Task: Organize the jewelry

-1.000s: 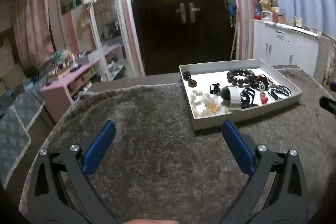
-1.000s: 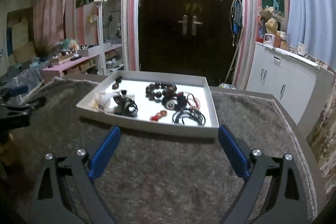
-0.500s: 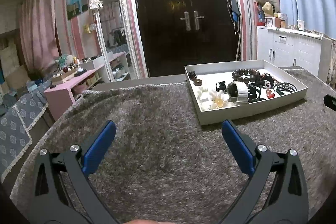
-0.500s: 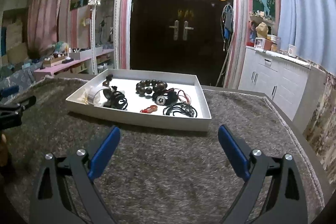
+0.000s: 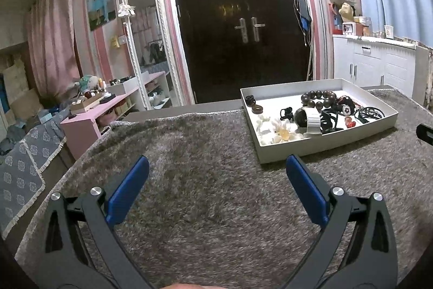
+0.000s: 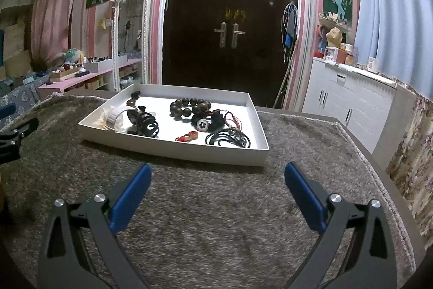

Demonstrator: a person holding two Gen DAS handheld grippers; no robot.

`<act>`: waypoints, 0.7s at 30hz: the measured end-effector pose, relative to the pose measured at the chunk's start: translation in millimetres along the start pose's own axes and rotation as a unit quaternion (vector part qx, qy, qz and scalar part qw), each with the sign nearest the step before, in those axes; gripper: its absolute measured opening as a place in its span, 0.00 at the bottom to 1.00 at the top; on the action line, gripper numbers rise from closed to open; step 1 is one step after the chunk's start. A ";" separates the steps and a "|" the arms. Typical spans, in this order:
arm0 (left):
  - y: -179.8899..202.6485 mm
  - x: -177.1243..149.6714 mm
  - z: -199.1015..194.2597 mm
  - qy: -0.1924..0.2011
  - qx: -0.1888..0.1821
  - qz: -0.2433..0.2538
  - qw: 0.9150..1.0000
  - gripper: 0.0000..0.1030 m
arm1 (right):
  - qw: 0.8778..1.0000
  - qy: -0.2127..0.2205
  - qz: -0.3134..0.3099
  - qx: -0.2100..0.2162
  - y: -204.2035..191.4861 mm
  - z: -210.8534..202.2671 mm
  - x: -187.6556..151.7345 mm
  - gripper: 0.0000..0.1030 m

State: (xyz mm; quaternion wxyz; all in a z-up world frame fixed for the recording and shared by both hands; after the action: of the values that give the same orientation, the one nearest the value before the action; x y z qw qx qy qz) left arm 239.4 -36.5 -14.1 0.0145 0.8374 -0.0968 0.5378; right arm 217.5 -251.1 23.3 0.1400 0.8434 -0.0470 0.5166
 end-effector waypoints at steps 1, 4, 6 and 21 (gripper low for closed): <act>0.0 0.0 -0.3 0.000 0.000 -0.001 1.000 0.97 | 1.000 0.000 0.002 0.001 1.1 -0.1 0.0 0.96; 0.2 -0.1 -0.2 0.000 0.000 -0.001 1.000 0.97 | 1.000 -0.001 0.001 0.001 0.7 0.5 0.7 0.96; 0.9 -0.5 -0.1 -0.001 -0.001 -0.001 1.000 0.97 | 1.000 -0.001 -0.001 0.000 1.1 -0.3 0.6 0.96; 1.6 -1.0 2.4 -0.002 -0.003 0.007 1.000 0.97 | 1.000 -0.004 -0.005 -0.001 -1.4 2.7 1.7 0.97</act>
State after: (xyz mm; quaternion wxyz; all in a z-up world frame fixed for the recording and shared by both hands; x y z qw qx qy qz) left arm 240.8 -38.3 -16.1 0.0134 0.8380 -0.1041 0.5355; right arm 220.9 -250.4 23.4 0.1434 0.8452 -0.0441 0.5129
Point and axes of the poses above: each gripper's, at about its wrist camera, not at the fingertips, and z roughly the way its jaws point, y to its right, x to its top, the point moved 7 cm from there along z, roughly the way its jaws point, and after that the axes turned 11 degrees about -x, right-handed, at the moved point
